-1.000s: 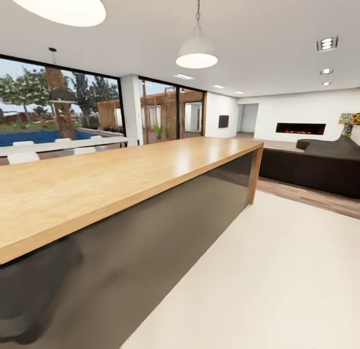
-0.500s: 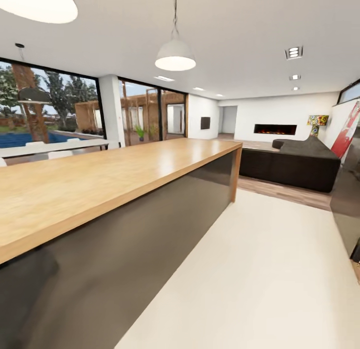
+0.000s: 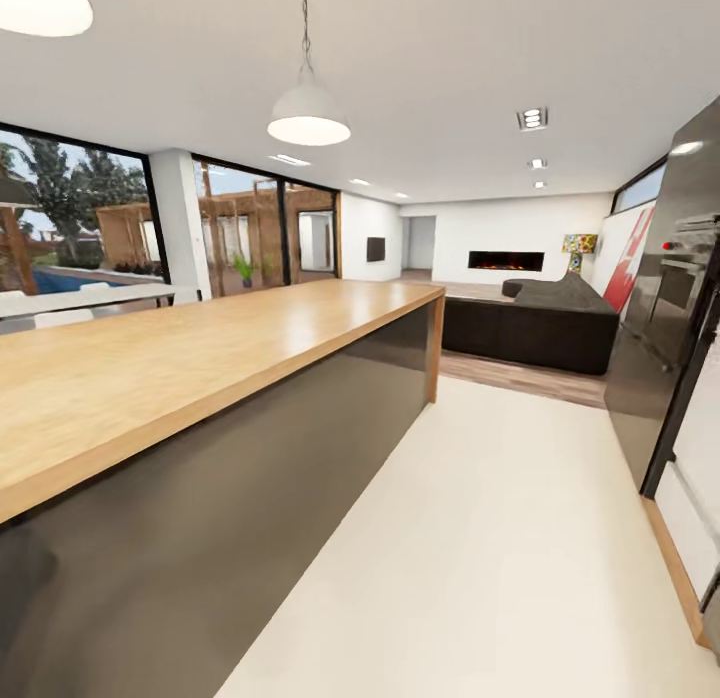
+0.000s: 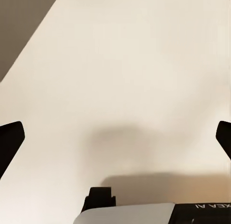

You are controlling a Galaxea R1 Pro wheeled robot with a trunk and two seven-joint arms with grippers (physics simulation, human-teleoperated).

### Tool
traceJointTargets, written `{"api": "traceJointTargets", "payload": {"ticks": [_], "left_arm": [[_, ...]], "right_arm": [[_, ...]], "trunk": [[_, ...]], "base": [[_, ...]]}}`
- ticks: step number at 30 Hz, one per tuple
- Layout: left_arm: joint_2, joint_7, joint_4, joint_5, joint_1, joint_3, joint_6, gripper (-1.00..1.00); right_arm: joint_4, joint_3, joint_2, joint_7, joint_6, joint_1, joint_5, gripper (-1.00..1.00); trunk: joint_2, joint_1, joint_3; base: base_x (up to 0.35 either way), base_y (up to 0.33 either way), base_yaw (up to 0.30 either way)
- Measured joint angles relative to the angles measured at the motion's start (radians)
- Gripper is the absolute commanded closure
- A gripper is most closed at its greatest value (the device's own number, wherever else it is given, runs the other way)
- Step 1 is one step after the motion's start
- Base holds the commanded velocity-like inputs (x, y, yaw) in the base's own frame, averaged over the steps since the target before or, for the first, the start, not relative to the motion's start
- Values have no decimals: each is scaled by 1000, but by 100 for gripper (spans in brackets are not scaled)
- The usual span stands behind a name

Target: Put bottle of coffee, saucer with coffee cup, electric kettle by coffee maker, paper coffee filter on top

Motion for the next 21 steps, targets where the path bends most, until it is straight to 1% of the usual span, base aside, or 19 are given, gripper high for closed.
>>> {"api": "traceJointTargets", "payload": {"ticks": [3,8,16,21], "left_arm": [[0,0,0,0,0,0,0,-100],[0,0,0,-1,0,-1,0,-100],[0,0,0,-1,0,-4,1,-100],[0,0,0,-1,0,-3,0,-100]], "right_arm": [[0,0,0,0,0,0,0,-100],[0,1,-1,0,0,0,0,-100],[2,3,-5,-1,0,0,10,-100],[2,3,-5,0,1,0,11,-100]], "trunk": [[0,0,2],[0,0,3],[0,-1,3],[0,0,3]], "base": [[0,0,-168],[54,0,-65],[294,0,-7],[146,0,-133]]}}
